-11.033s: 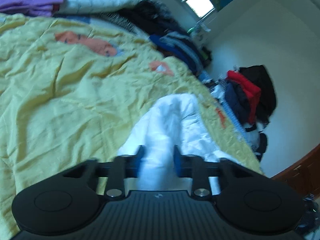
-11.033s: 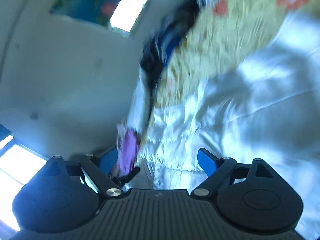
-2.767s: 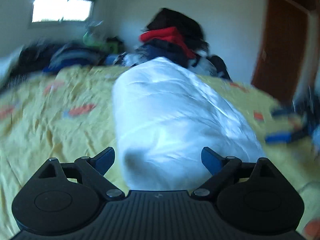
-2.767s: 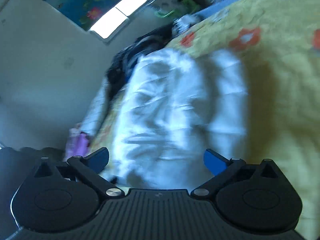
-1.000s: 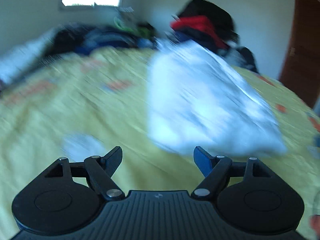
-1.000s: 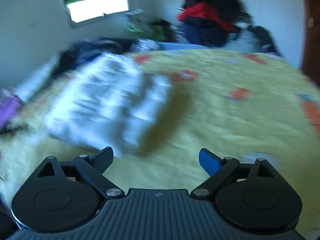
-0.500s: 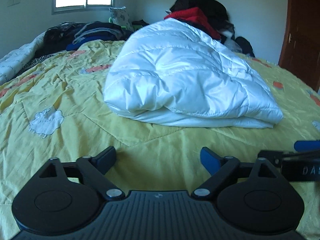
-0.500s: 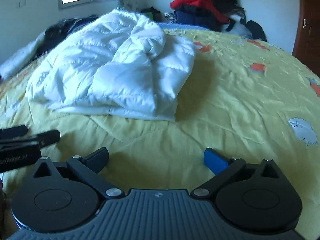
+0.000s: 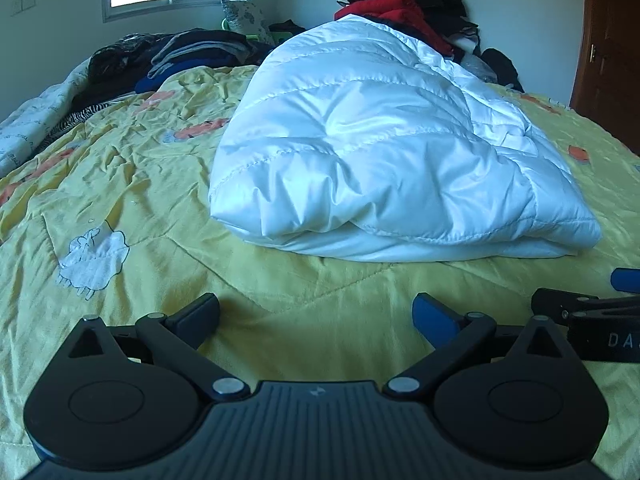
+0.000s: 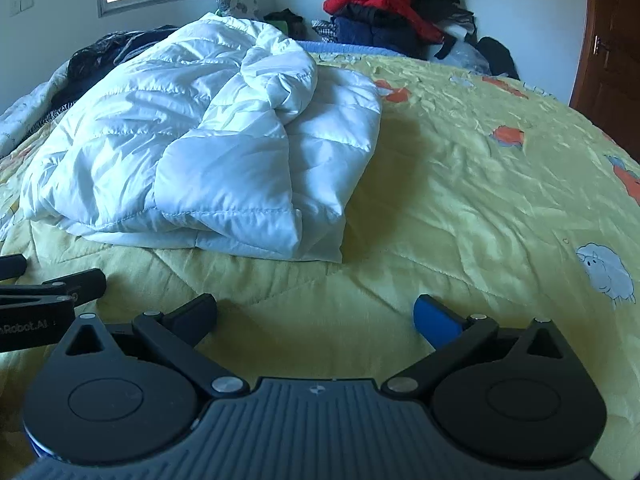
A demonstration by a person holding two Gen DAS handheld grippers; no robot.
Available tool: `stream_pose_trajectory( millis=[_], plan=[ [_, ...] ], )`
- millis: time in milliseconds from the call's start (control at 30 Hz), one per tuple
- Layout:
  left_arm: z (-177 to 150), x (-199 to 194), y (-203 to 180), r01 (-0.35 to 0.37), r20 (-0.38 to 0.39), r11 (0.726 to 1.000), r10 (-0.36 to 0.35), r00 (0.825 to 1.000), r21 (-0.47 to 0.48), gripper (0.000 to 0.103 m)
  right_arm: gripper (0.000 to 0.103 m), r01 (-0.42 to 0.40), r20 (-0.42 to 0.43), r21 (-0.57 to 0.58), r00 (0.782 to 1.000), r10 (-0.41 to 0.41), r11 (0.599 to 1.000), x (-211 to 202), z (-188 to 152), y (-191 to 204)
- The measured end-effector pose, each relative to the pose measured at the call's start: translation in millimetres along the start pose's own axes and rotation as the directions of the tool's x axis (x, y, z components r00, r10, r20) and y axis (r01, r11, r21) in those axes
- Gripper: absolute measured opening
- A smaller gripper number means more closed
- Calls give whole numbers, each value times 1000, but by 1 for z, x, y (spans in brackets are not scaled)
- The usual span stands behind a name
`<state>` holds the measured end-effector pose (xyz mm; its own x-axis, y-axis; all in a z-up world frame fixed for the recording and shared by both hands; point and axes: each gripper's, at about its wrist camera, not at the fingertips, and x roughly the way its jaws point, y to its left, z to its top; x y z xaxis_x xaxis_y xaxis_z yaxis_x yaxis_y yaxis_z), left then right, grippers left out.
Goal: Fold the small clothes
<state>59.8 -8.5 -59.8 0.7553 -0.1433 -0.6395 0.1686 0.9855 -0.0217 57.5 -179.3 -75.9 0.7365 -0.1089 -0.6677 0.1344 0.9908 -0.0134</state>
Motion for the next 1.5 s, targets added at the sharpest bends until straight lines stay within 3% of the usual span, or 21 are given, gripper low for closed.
stream_pose_trajectory(
  millis=[1200,1500],
  plan=[
    [-3,-5,7,33,27,998,-32,999,-46,103,103,4,3,-3,1000,-4,1000,3,1,-1],
    [-2,-3,2,4,9,1000,-4,1000,-10,103,103,4,4,-3,1000,-4,1000,3,1,-1]
  ],
)
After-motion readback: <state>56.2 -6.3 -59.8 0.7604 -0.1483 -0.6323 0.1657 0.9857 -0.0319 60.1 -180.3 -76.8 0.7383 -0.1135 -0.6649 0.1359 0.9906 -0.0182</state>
